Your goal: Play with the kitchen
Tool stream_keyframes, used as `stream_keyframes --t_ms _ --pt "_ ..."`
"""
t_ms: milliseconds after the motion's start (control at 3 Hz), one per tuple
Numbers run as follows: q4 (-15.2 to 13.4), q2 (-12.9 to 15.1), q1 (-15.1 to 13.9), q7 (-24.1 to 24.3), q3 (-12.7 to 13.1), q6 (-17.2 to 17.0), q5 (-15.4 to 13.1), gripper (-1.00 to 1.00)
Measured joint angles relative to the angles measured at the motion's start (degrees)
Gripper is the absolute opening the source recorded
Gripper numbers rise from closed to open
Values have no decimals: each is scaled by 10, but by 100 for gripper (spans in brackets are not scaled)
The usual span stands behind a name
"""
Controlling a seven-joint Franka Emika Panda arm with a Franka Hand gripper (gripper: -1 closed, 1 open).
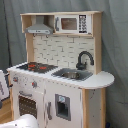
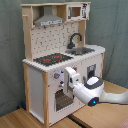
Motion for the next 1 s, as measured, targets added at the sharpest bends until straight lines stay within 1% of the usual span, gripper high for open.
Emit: stream_keyframes --t_ms 333,667,1000 --pt "20 9 -34 -42 6 0 0 100" --pt "27 9 -49 -98 13 0 0 100" --pt "30 21 -64 -152 23 3 0 100"
